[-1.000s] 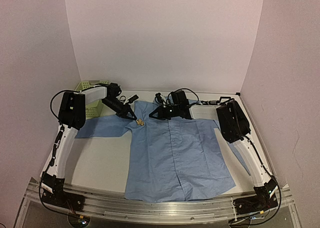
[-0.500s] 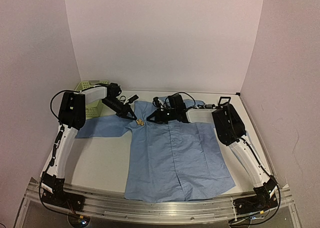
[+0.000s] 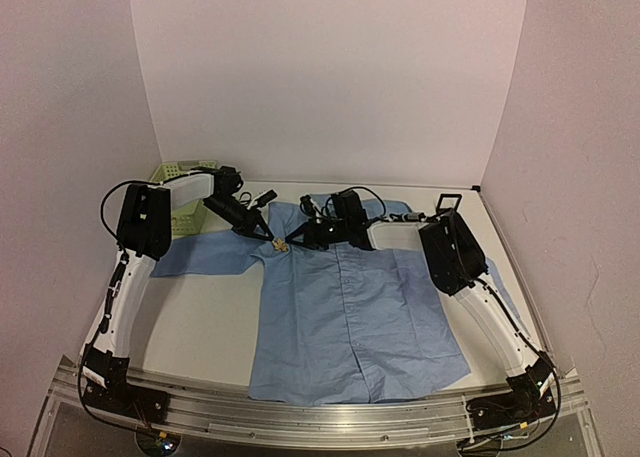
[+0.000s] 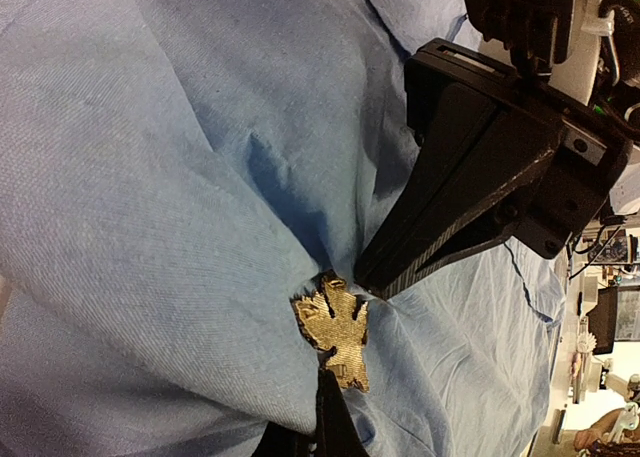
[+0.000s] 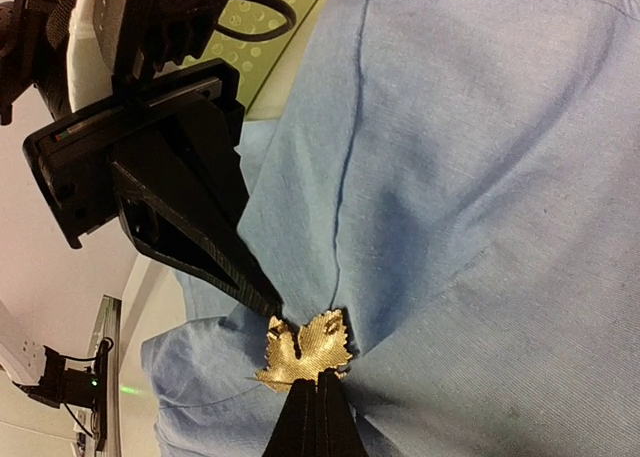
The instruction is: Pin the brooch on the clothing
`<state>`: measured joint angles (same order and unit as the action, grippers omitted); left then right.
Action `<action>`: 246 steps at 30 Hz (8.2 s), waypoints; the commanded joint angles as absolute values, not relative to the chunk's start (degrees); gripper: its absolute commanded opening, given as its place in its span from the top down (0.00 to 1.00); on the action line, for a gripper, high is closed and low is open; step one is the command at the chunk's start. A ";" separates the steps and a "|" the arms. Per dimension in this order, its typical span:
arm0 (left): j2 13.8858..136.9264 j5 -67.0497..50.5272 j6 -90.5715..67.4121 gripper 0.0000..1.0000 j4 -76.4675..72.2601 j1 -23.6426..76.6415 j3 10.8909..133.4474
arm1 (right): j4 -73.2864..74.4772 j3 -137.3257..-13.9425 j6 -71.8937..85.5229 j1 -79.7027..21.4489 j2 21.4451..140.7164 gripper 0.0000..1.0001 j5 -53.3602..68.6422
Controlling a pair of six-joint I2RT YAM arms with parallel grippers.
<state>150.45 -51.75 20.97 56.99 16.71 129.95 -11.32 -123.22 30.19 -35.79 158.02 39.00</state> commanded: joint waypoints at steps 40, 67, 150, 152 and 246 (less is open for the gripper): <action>148.35 -51.38 21.69 1.00 56.71 17.25 132.64 | -12.84 -132.05 36.47 -37.11 163.24 1.00 36.20; 148.35 -50.99 21.58 1.00 56.38 17.36 133.02 | -14.58 -128.18 40.77 -38.27 162.22 1.00 35.51; 147.04 -74.77 -38.07 1.00 21.70 15.53 114.22 | -24.35 -110.17 55.63 -46.57 156.65 1.00 -4.88; 147.03 -74.45 -38.29 1.00 21.69 15.40 113.67 | -24.46 -109.91 55.60 -46.56 156.60 1.00 -5.24; 144.94 -31.23 1.13 0.54 57.98 23.04 121.24 | -9.04 -107.41 -16.61 -36.71 145.15 0.64 16.44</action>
<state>144.29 -33.62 2.45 52.70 22.93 123.90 -11.98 -108.95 -19.77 -35.53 147.11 16.75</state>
